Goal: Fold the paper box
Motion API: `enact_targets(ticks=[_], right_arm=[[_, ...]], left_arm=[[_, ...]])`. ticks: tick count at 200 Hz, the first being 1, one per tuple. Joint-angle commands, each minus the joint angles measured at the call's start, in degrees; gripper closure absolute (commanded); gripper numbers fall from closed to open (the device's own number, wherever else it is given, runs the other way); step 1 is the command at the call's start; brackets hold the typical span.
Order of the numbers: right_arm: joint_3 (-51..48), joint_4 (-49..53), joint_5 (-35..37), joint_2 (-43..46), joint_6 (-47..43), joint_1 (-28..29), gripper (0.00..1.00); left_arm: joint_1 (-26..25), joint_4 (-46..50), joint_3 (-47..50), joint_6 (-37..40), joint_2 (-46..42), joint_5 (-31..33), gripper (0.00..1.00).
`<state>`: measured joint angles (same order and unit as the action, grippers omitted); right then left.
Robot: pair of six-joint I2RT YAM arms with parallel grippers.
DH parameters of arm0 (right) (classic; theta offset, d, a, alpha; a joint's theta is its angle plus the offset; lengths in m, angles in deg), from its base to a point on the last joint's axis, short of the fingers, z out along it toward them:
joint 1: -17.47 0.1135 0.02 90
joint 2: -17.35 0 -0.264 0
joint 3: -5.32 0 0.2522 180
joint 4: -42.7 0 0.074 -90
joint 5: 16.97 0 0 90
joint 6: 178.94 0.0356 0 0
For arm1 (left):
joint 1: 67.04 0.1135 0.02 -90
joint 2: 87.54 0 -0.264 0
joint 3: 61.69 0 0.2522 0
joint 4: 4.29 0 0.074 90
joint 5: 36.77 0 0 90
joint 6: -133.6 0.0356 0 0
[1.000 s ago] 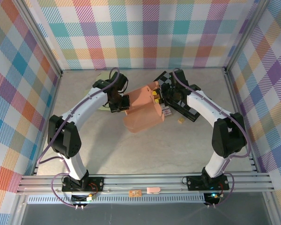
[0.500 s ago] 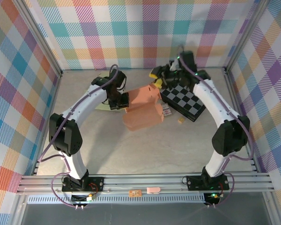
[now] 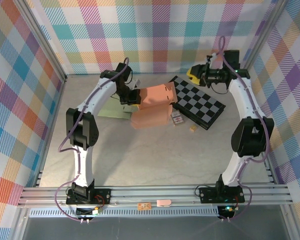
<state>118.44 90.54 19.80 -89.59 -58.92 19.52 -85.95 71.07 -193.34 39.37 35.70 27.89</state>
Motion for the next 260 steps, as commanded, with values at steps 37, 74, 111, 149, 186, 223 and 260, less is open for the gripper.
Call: enact_targets(ticks=[37,74,111,149,186,223,260], right_arm=[[-11.2,-9.6,-4.5,0.9,-10.7,2.0,0.65],[-12.2,-8.7,-4.7,0.5,-12.9,2.3,0.67],[-8.1,-4.9,-6.4,-1.1,-15.8,4.1,0.67],[-5.1,-0.2,-3.6,-1.5,-19.1,7.2,0.68],[-2.7,3.8,1.6,-1.7,-21.8,9.6,0.68],[1.4,10.0,15.3,-2.4,-25.9,12.8,0.66],[4.1,13.2,31.3,-2.7,-28.6,17.2,0.65]], left_arm=[[0.6,3.0,-2.5,3.5,2.0,-6.5,1.0],[0.6,2.8,-0.6,3.5,1.7,-7.7,1.0],[0.6,3.0,-0.2,3.3,1.7,-7.7,1.0],[0.6,3.3,-0.7,2.8,1.8,-7.4,1.0],[0.6,3.7,-1.1,2.6,1.7,-7.4,1.0],[0.5,3.9,-1.1,2.5,0.9,-7.0,1.0],[0.1,4.4,-0.7,2.6,0.0,-6.1,1.0]])
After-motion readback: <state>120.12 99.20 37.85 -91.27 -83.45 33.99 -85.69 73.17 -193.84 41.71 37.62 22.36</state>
